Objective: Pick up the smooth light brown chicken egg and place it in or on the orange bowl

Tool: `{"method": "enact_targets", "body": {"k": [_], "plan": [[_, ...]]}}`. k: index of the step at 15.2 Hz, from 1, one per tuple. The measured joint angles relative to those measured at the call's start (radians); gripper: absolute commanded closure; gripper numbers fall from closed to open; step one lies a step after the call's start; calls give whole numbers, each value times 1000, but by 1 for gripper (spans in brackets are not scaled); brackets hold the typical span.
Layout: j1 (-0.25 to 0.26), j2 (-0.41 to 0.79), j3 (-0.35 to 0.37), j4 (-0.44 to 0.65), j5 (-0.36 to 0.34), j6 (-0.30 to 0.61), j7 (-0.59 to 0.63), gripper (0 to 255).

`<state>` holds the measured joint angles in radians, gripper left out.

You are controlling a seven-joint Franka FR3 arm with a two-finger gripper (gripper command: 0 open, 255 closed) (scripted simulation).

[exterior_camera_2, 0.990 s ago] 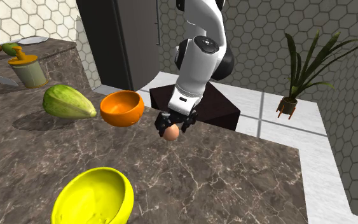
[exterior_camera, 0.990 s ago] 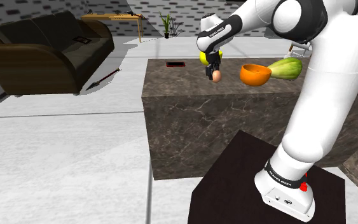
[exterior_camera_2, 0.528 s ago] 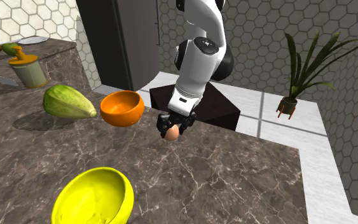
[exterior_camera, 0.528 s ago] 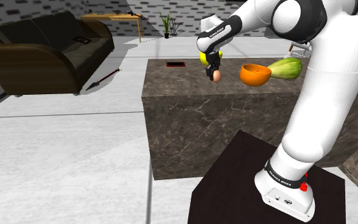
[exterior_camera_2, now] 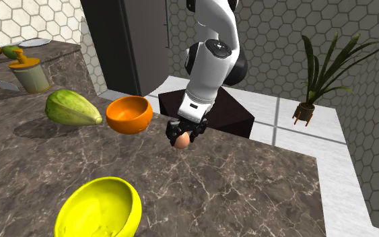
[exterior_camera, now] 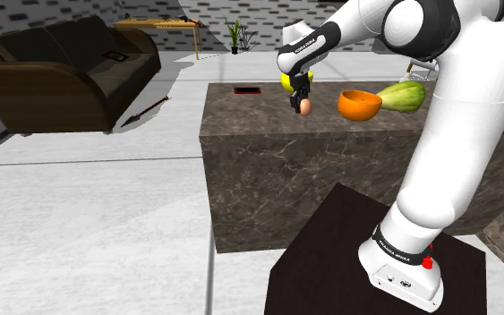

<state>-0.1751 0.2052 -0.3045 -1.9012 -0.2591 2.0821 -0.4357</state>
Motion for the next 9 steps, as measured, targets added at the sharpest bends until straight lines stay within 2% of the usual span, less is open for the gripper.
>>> {"method": "enact_targets", "body": {"k": [9], "plan": [[4, -30, 0, 57, 1, -86, -17, 255]]}}
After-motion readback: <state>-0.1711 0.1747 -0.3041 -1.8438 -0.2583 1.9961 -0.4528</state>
